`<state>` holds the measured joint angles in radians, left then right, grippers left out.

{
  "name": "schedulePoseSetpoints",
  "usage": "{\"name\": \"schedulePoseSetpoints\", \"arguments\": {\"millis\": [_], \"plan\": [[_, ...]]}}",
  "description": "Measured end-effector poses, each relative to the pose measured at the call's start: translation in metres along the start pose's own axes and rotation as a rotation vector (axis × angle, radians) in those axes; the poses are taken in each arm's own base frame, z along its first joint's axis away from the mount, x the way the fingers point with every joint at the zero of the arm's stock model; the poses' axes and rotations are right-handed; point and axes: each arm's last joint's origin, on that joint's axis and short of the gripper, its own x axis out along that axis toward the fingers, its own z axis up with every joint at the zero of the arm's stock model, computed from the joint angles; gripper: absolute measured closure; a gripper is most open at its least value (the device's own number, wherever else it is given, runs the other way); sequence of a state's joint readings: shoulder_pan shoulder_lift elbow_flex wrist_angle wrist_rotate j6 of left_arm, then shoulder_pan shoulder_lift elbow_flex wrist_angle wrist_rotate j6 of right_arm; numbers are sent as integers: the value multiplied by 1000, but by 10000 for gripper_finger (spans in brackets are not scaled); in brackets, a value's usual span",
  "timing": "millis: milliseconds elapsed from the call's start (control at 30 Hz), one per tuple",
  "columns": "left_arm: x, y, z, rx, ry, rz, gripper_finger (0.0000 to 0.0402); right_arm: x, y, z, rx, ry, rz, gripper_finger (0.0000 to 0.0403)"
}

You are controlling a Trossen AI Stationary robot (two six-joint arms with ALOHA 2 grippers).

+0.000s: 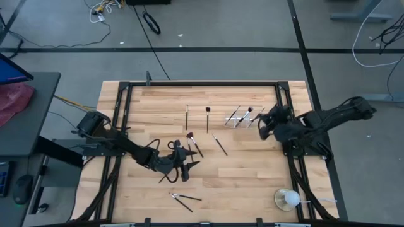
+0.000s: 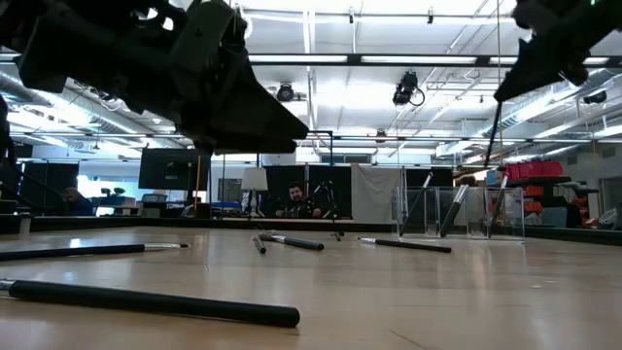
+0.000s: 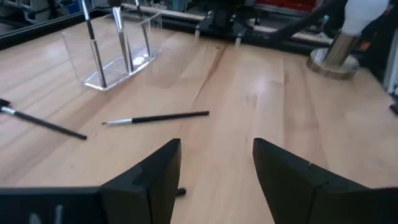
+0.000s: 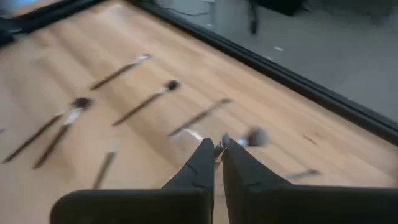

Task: Put items in baskets/containers
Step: Put the black liner brush into the transparent organizer

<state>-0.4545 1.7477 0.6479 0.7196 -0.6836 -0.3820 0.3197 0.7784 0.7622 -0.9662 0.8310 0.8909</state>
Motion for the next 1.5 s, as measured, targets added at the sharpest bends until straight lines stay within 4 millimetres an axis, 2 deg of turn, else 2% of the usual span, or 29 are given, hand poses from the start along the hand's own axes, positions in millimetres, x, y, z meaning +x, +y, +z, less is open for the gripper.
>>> {"name": "schedulePoseSetpoints", "arguments": {"millis": [233, 400, 600, 833, 1000, 1233, 1367, 1500], "plan": [[3, -1, -2, -14, -14, -7, 193, 24, -15, -21, 66, 57, -108, 393], [3, 0, -1, -22, -23, -7, 193, 46, -16, -35, 118, 91, -80, 393], [4, 0, -1, -23, -24, -6, 193, 61, -19, -39, 163, 115, -41, 390], [4, 0, -1, -23, -24, -7, 193, 71, -28, -44, 192, 151, -79, 370], [3, 0, -1, -22, -23, -7, 193, 73, -30, -43, 162, 159, -73, 339], [3, 0, -1, -23, -23, -7, 193, 73, -38, -37, 134, 151, -122, 260], [3, 0, -1, -23, -23, -7, 193, 64, -45, -22, 110, 104, -201, 224], [3, 0, -1, -23, -24, -7, 193, 54, -46, -5, 64, 51, -243, 208]]}}
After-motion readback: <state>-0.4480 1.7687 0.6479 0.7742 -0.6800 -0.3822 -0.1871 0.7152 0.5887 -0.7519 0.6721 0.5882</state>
